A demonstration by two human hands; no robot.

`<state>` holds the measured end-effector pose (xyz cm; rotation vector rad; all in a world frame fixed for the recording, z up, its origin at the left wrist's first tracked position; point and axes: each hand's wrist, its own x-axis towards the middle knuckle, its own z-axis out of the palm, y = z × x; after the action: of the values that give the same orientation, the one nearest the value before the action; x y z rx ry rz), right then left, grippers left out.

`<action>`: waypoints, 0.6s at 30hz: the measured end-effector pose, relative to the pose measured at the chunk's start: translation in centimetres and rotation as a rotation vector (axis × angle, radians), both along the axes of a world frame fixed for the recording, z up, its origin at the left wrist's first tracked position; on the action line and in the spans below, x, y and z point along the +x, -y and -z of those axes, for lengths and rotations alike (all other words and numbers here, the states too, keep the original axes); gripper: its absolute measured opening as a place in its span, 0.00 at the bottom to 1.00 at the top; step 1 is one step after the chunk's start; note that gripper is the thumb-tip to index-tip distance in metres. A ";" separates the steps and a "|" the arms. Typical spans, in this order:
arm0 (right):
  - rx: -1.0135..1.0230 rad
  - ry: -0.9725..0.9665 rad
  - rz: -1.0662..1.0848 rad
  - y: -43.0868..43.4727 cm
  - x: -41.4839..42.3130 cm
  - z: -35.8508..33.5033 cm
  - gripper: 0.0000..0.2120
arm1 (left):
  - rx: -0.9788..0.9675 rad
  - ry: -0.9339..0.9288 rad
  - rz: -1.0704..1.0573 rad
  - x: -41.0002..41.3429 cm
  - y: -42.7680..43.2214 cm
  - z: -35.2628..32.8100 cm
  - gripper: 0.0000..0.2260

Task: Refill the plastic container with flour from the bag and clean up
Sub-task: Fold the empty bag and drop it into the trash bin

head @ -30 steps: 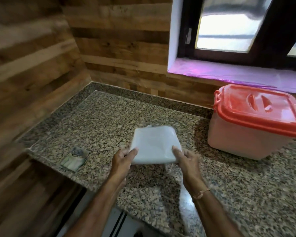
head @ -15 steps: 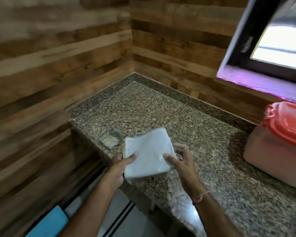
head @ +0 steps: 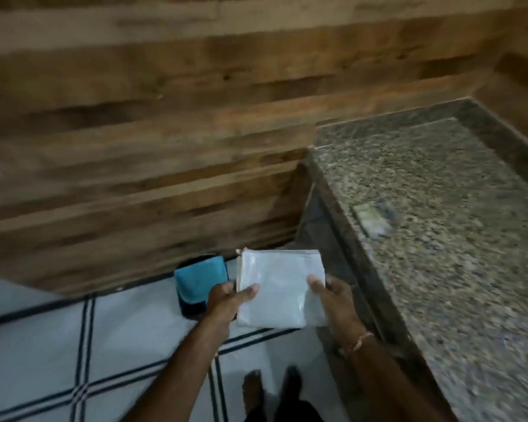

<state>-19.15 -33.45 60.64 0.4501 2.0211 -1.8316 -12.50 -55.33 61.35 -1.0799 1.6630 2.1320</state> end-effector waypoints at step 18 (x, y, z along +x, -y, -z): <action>0.478 0.405 -0.614 23.9 -1.7 30.6 0.07 | -0.030 0.354 -0.789 4.1 20.1 26.2 0.16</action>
<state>-20.83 -57.38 30.05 0.2510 1.9913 -0.8247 -8.40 -75.46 35.19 -2.2484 1.2110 2.0984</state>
